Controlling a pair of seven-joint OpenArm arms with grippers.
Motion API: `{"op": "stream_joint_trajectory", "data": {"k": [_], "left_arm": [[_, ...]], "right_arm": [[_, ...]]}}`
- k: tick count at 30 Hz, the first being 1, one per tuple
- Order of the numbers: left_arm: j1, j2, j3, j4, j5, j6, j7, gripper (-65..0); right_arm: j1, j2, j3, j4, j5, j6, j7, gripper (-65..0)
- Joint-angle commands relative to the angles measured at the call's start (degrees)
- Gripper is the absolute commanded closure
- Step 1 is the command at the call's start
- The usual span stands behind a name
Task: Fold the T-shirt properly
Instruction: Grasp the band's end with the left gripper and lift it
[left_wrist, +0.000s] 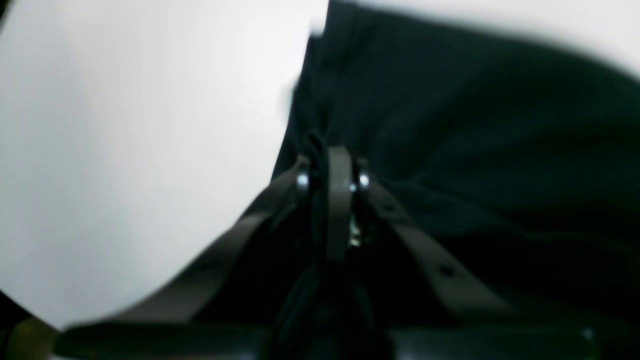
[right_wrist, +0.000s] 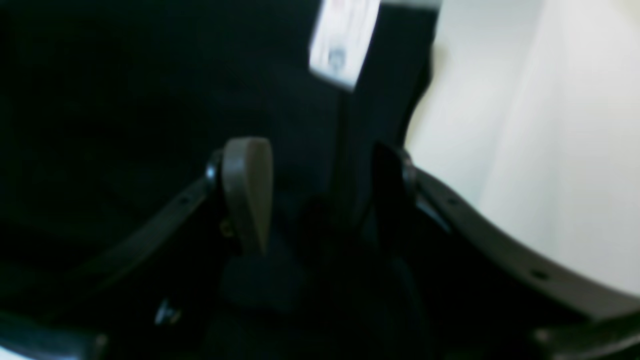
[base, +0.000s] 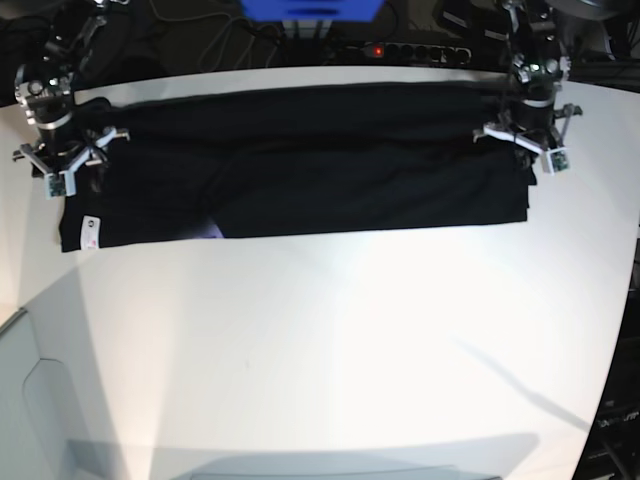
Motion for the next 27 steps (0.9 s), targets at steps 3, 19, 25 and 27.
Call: {"op": "stream_joint_trajectory", "data": {"k": [3, 19, 25, 27], "left_arm": [[0.71, 0.07, -0.2, 3.94, -0.14, -0.19, -1.11, 0.0], [0.97, 0.51, -2.92, 0.52, -0.14, -0.19, -0.58, -16.6], [1.06, 0.43, -3.01, 0.43, -0.14, -0.19, -0.67, -39.8], [0.88, 0.51, -3.01, -0.1, -0.14, -0.19, -0.67, -42.0]], "right_arm": [[0.2, -1.18, 0.5, 4.32, 0.64, 0.6, 1.0, -32.9], [-0.33, -2.85, 0.06, 5.47, 0.64, 0.6, 0.91, -33.0], [-0.33, -2.85, 0.06, 5.47, 0.64, 0.6, 0.91, -33.0], [-0.33, -2.85, 0.06, 5.47, 0.64, 0.6, 0.82, -33.0]]}}
